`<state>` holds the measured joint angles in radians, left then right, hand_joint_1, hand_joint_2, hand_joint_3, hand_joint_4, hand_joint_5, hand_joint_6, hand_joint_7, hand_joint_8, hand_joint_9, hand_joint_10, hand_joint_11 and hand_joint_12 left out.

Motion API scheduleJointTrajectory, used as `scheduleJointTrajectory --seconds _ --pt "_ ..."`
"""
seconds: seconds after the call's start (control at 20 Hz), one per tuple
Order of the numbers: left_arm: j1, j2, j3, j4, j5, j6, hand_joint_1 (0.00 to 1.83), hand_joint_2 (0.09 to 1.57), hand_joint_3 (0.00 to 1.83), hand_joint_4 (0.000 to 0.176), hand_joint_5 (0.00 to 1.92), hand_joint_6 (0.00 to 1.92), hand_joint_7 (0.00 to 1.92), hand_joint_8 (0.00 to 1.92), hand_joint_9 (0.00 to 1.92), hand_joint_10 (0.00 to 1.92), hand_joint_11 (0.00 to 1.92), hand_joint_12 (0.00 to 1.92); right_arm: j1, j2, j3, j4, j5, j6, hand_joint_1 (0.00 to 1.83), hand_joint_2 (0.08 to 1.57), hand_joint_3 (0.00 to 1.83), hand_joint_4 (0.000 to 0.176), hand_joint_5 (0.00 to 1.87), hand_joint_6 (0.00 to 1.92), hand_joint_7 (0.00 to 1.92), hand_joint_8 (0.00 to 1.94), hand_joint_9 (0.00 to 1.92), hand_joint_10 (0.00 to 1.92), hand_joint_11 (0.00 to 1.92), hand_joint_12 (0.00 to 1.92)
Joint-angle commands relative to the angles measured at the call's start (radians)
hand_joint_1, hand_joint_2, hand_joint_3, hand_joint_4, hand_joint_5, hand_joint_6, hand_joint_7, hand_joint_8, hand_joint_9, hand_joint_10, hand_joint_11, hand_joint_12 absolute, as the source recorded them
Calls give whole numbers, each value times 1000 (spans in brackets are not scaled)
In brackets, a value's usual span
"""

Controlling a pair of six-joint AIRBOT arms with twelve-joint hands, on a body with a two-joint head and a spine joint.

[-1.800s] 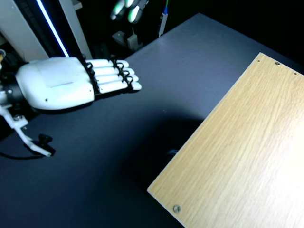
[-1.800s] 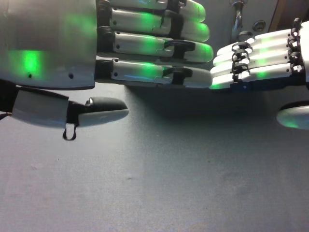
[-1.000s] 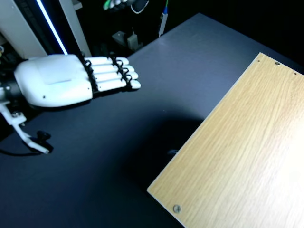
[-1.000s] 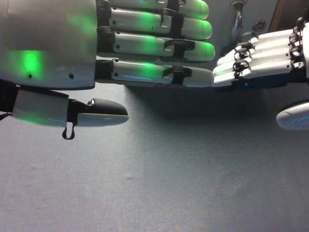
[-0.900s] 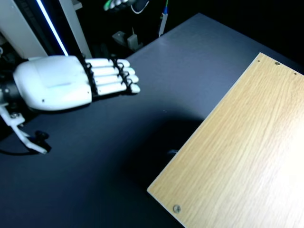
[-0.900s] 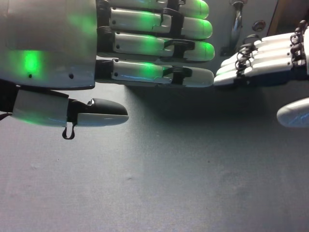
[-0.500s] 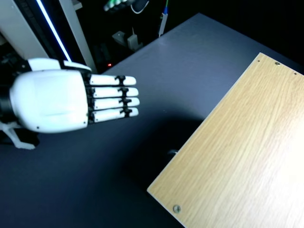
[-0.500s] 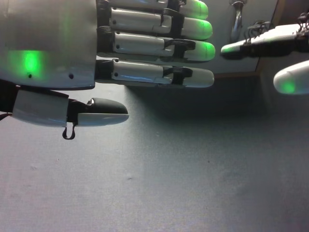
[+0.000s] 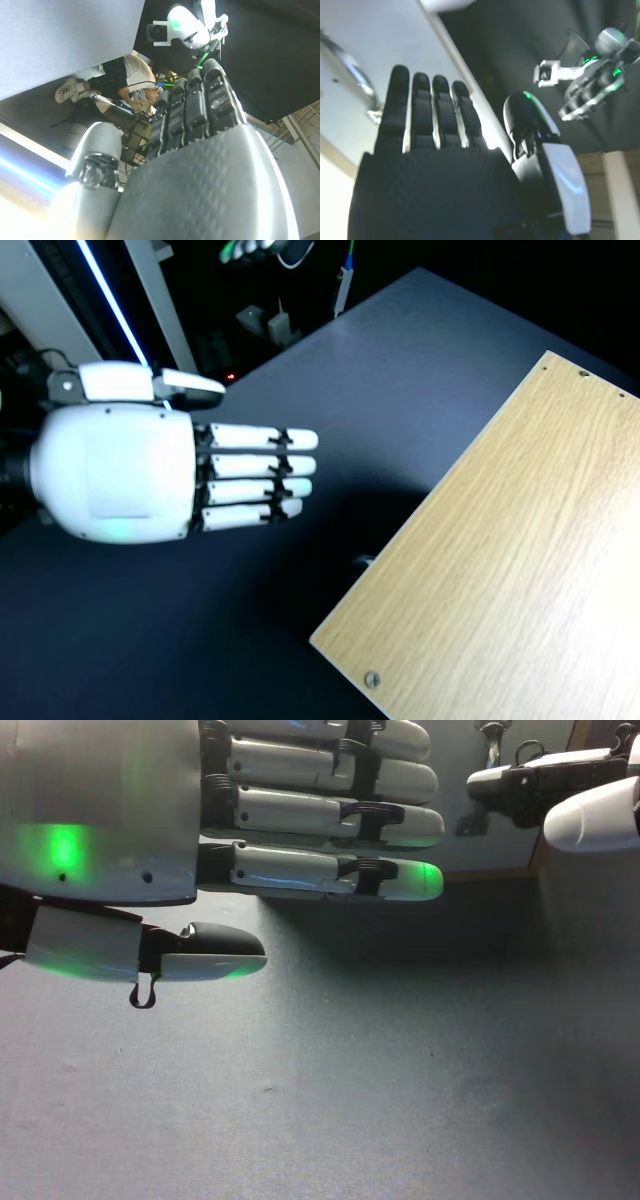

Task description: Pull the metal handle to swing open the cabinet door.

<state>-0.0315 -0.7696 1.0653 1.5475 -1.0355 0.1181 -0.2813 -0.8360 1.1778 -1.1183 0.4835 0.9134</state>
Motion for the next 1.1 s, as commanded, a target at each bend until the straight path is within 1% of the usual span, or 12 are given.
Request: scheduleJointTrajectory --seconds 0.0,0.15,0.3,0.35,0.75,1.05 --pt "-11 7 0 -94 -22 3 0 1571 169 0 75 3 76 3 56 2 0 218 3 10 -5 97 16 10 0 1571 138 0 58 2 84 2 69 1 0 345" --pt "-11 7 0 -94 -22 3 0 1571 170 0 81 4 81 4 60 4 0 219 2 10 -10 201 -56 10 0 1571 135 0 60 0 86 0 72 1 0 357" --pt "-11 7 0 -94 -22 3 0 1571 168 0 83 4 81 3 58 2 0 220 3 7 -4 247 -107 10 0 1571 124 0 69 3 95 3 83 3 0 378" --pt "-11 7 0 -94 -22 3 0 1571 169 0 76 1 72 2 49 1 0 193 3 6 1 258 -116 10 0 1571 124 0 65 1 91 1 78 1 0 377" --pt "-11 7 0 -94 -22 3 0 1571 179 0 75 0 73 0 48 0 0 175 3 7 50 267 -133 10 0 1571 126 0 76 4 100 3 87 3 0 392" --pt "-11 7 0 -94 -22 3 0 1571 168 0 82 1 82 1 61 1 0 198 1 9 45 251 -172 10 0 1571 135 0 69 0 93 0 86 2 0 393"
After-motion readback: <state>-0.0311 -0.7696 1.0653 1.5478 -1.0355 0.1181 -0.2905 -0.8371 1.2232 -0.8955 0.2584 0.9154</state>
